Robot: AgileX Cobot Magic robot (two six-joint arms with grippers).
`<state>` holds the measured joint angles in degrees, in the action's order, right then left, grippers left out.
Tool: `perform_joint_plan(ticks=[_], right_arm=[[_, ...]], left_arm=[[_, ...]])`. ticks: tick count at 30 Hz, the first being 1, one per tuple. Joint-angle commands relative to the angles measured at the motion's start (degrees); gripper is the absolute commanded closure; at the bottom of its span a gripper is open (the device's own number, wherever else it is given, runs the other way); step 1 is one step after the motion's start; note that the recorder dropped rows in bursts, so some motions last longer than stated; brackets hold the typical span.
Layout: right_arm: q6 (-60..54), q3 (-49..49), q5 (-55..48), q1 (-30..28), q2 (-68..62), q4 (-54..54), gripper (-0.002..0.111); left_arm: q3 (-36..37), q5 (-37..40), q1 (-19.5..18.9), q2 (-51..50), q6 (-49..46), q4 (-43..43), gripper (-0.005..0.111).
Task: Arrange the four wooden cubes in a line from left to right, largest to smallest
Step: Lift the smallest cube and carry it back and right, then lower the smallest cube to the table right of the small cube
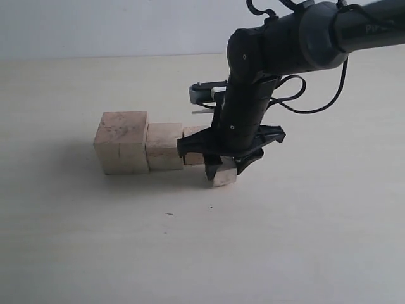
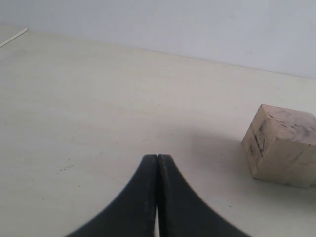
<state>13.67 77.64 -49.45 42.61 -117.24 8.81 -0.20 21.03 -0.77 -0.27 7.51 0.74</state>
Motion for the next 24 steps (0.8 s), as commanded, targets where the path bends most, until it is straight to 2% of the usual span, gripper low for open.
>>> perform_joint_plan(ticks=[1, 5, 7, 10, 12, 16, 19, 24], right_arm=[[-6.88, -0.12, -1.62, -0.12, 4.64, -4.22, 0.108], [-19.88, -0.12, -5.8, -2.17, 7.97, -6.26, 0.108], [-22.92, -0.12, -6.28, -4.26, 8.32, -7.4, 0.108], [-24.54, 0.32, -5.52, -9.24, 8.42, -9.18, 0.108], [-29.56, 0.85, -4.85, -12.57, 8.05, -8.81, 0.108], [-55.09, 1.69, -4.97, -16.56, 6.96, -2.78, 0.108], [-70.74, 1.69, -3.82, -17.12, 5.74, 3.51, 0.108], [-79.08, 2.33, 0.51, -16.73, 1.9, 13.0, 0.108]], left_arm=[[0.2, -0.54, 0.32, 0.27, -0.17, -0.06, 0.107], [0.2, -0.54, 0.32, 0.27, -0.17, -0.06, 0.107], [0.2, -0.54, 0.32, 0.27, -0.17, -0.06, 0.107], [0.2, -0.54, 0.32, 0.27, -0.17, -0.06, 0.107], [0.2, -0.54, 0.32, 0.27, -0.17, -0.06, 0.107], [0.2, -0.54, 0.32, 0.27, -0.17, -0.06, 0.107], [0.2, -0.54, 0.32, 0.27, -0.17, -0.06, 0.107], [0.2, -0.54, 0.32, 0.27, -0.17, -0.06, 0.107]])
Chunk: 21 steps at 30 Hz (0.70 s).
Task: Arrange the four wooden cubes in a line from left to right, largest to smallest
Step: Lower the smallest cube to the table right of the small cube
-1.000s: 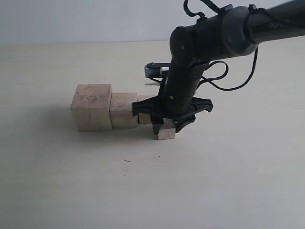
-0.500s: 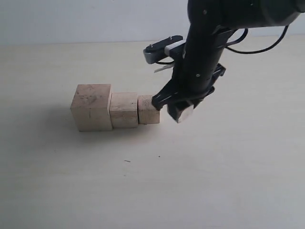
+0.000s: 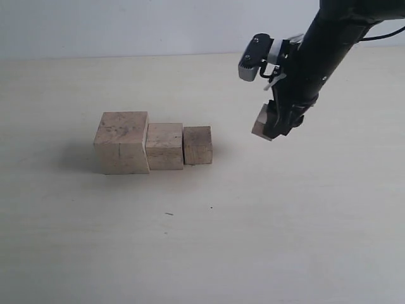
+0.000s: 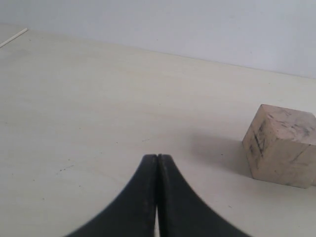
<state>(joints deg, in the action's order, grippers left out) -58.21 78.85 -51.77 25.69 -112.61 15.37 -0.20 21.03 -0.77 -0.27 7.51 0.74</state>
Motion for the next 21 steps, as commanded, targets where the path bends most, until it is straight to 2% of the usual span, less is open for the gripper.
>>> perform_joint_plan(ticks=[1, 21], right_arm=[[-7.34, 1.45, 2.7, 0.32, -3.72, 6.31, 0.108], [-13.81, 2.34, 9.17, 3.99, -9.27, 11.17, 0.108]], left_arm=[[0.2, -0.54, 0.32, 0.27, -0.17, -0.06, 0.107], [0.2, -0.54, 0.32, 0.27, -0.17, -0.06, 0.107]])
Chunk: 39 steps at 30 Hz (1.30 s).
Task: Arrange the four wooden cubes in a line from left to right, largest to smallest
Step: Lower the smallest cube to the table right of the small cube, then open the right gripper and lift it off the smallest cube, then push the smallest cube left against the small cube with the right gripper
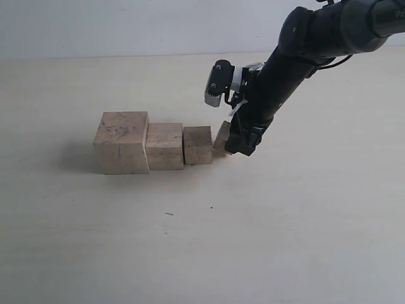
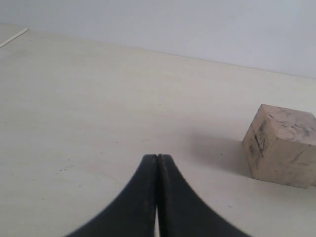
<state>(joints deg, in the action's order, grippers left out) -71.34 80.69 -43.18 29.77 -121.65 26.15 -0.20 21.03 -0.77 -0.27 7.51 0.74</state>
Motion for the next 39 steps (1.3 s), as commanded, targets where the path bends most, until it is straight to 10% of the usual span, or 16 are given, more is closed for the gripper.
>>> perform_joint_plan(ticks=[1, 6, 15, 33, 39], right_arm=[[-0.69, 0.5, 0.42, -0.08, -0.22, 0.39, 0.108], [-0.69, 0.39, -0.32, -0.08, -0.31, 0.24, 0.103], [-0.57, 0.39, -1.69, -0.08, -0.31, 1.85, 0.052], [4.39, 0.39, -0.86, -0.21, 5.56, 0.59, 0.047], [26.28, 0.23, -2.0, -0.21, 8.68, -15.69, 0.059]], left_arm=[[0.2, -0.54, 0.32, 0.27, -0.17, -0.06, 0.107], [0.2, -0.54, 0.32, 0.27, -0.17, -0.06, 0.107], [0.2, -0.54, 0.32, 0.27, -0.17, -0.06, 0.107], [0.2, -0.54, 0.32, 0.27, -0.17, -0.06, 0.107], [0.2, -0.54, 0.32, 0.27, -0.17, -0.06, 0.107]])
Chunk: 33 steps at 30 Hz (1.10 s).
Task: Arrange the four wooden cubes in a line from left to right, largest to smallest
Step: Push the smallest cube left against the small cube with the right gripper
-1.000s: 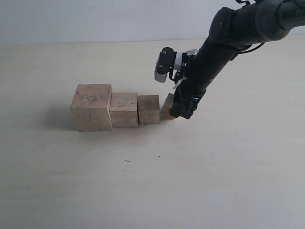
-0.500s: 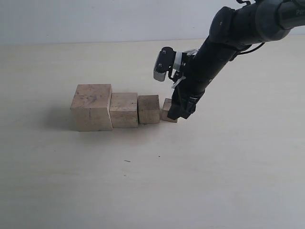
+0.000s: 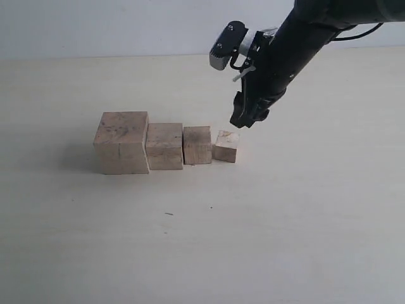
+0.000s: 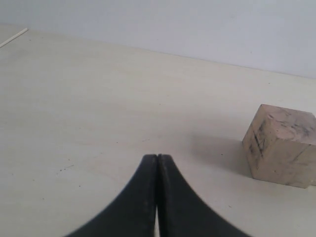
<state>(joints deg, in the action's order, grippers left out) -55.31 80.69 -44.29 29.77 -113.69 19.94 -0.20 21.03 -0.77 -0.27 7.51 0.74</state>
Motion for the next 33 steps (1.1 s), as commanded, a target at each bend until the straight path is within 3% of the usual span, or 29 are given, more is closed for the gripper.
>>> perform_joint_plan(ticks=[1, 5, 14, 33], right_arm=[[12.14, 0.12, -1.81, -0.21, 0.42, -11.44, 0.062], [14.46, 0.12, -4.03, -0.21, -2.18, -10.78, 0.073], [14.46, 0.23, -1.36, -0.21, -8.16, -6.29, 0.074], [10.25, 0.23, 2.19, -0.21, -8.45, 1.33, 0.074]], left_arm=[[0.2, -0.54, 0.32, 0.27, -0.17, -0.06, 0.107], [0.2, -0.54, 0.32, 0.27, -0.17, -0.06, 0.107], [0.2, -0.54, 0.32, 0.27, -0.17, -0.06, 0.107], [0.2, -0.54, 0.32, 0.27, -0.17, -0.06, 0.107]])
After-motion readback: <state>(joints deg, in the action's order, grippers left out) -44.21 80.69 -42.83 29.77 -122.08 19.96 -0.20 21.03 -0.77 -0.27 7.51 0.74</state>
